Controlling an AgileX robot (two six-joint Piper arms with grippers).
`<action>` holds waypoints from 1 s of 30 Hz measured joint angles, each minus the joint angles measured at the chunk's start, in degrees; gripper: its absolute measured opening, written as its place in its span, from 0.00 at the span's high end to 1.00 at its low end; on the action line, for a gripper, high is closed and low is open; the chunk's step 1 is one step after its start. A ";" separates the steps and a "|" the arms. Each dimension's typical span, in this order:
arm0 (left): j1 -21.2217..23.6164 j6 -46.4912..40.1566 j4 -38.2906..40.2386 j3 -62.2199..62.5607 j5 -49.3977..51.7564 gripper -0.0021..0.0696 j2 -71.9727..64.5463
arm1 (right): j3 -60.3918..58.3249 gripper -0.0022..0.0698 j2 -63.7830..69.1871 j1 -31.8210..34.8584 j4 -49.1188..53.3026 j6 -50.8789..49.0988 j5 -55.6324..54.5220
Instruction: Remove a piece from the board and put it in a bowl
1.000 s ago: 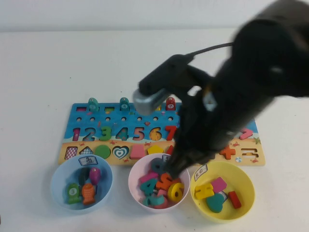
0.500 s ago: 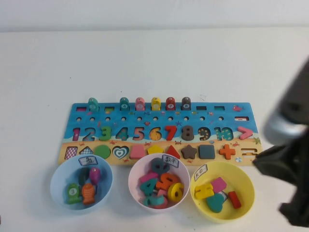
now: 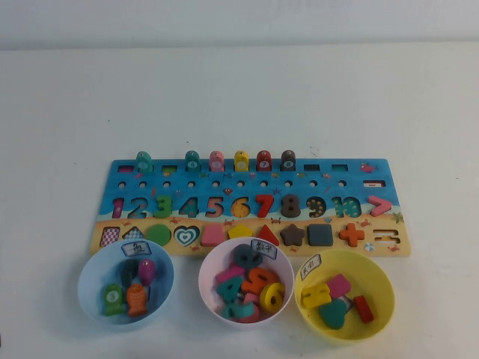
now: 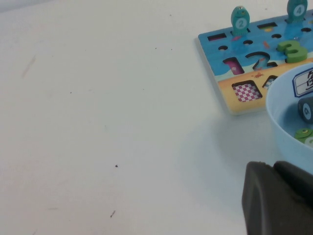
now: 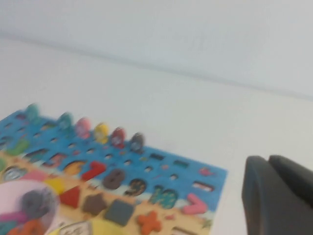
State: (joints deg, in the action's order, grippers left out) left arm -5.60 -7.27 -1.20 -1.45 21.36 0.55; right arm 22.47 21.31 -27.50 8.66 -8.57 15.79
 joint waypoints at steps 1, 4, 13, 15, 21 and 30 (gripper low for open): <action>0.00 0.00 0.00 0.00 0.00 0.98 0.00 | -2.85 0.99 -2.09 3.25 0.11 0.00 -3.36; 0.00 0.00 0.00 0.00 0.00 0.98 0.00 | -9.76 0.99 -7.68 11.93 0.12 0.00 -11.01; 0.00 0.00 0.00 0.00 0.00 0.98 0.00 | -21.96 0.99 -16.63 27.56 0.12 -3.71 -19.48; 0.00 0.00 0.00 0.00 0.00 0.98 0.00 | -23.07 0.99 -16.73 27.76 0.12 -4.35 -19.59; 0.00 0.00 0.00 0.00 0.00 0.98 0.00 | -23.90 0.99 -16.94 27.88 -0.16 -4.92 -19.10; 0.00 0.00 0.00 0.00 0.00 0.98 0.00 | -23.90 0.99 -21.70 27.88 -22.71 11.99 -3.80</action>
State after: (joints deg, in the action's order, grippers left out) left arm -5.60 -7.27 -1.20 -1.45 21.36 0.55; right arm -1.44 -0.39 0.38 -14.05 3.42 11.99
